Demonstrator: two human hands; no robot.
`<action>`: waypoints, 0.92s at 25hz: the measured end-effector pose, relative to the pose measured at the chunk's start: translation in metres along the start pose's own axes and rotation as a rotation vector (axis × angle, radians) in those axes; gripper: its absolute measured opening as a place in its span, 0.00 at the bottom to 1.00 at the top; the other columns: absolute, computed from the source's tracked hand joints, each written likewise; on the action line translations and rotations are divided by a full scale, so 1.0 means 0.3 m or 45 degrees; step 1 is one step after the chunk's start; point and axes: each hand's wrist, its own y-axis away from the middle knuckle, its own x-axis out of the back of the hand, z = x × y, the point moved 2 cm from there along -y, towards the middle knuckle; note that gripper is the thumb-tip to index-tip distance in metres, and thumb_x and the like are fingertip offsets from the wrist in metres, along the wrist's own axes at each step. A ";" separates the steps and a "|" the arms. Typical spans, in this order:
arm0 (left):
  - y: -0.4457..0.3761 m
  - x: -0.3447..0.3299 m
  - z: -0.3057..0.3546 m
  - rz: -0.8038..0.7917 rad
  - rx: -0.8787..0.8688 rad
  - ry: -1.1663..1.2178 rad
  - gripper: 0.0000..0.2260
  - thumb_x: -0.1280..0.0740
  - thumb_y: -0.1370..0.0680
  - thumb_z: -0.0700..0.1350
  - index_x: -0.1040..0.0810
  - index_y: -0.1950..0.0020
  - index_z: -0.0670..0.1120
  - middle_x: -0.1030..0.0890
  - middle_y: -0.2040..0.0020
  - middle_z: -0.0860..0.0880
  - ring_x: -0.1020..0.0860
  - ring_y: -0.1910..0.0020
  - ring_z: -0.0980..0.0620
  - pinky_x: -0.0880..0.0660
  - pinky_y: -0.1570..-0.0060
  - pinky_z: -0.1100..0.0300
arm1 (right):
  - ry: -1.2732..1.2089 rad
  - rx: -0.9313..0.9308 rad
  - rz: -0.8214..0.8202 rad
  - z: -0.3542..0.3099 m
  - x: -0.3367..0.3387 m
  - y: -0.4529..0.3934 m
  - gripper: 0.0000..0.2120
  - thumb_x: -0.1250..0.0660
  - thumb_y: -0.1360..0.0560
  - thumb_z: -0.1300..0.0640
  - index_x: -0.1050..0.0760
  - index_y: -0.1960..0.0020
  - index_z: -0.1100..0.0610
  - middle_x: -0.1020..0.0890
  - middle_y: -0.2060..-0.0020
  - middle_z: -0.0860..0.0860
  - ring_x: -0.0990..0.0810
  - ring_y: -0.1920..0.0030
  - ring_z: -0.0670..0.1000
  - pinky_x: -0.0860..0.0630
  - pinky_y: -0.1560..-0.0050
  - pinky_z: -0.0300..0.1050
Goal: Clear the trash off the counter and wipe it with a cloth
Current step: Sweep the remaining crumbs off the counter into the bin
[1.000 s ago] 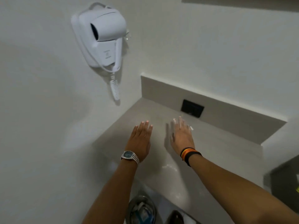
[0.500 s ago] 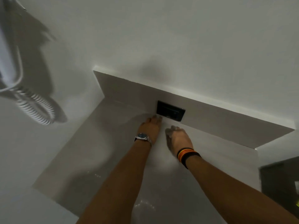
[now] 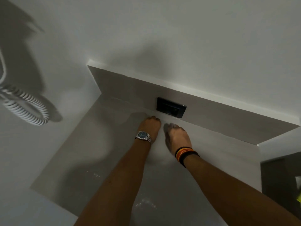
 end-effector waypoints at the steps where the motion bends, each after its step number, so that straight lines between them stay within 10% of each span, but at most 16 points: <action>1: 0.027 0.000 -0.006 0.013 0.023 0.045 0.10 0.38 0.21 0.36 0.22 0.41 0.36 0.20 0.40 0.38 0.17 0.46 0.37 0.20 0.50 0.47 | -0.015 -0.008 0.000 -0.003 0.005 0.008 0.15 0.34 0.26 0.65 0.27 0.39 0.63 0.20 0.47 0.60 0.19 0.52 0.60 0.22 0.53 0.47; 12: 0.815 0.012 -0.358 0.382 0.568 0.701 0.10 0.34 0.25 0.38 0.19 0.45 0.40 0.17 0.46 0.40 0.17 0.50 0.38 0.23 0.51 0.52 | -0.671 -0.015 -0.025 -0.633 -0.040 0.392 0.10 0.32 0.31 0.62 0.19 0.51 0.53 0.24 0.53 0.48 0.25 0.57 0.47 0.28 0.56 0.37; 17: 1.419 -0.295 -0.475 0.345 0.974 0.947 0.10 0.30 0.25 0.37 0.17 0.44 0.43 0.14 0.48 0.42 0.16 0.50 0.43 0.19 0.46 0.53 | -0.602 0.174 -0.176 -0.872 -0.240 0.736 0.10 0.33 0.31 0.62 0.28 0.66 0.49 0.29 0.64 0.42 0.29 0.66 0.41 0.36 0.68 0.28; 23: 1.736 -0.635 -0.277 0.211 1.274 1.259 0.09 0.32 0.25 0.36 0.16 0.49 0.43 0.13 0.53 0.44 0.15 0.52 0.43 0.17 0.52 0.56 | -0.474 0.102 -0.418 -0.848 -0.529 1.020 0.05 0.32 0.27 0.62 0.22 0.59 0.54 0.22 0.59 0.48 0.23 0.63 0.44 0.27 0.62 0.31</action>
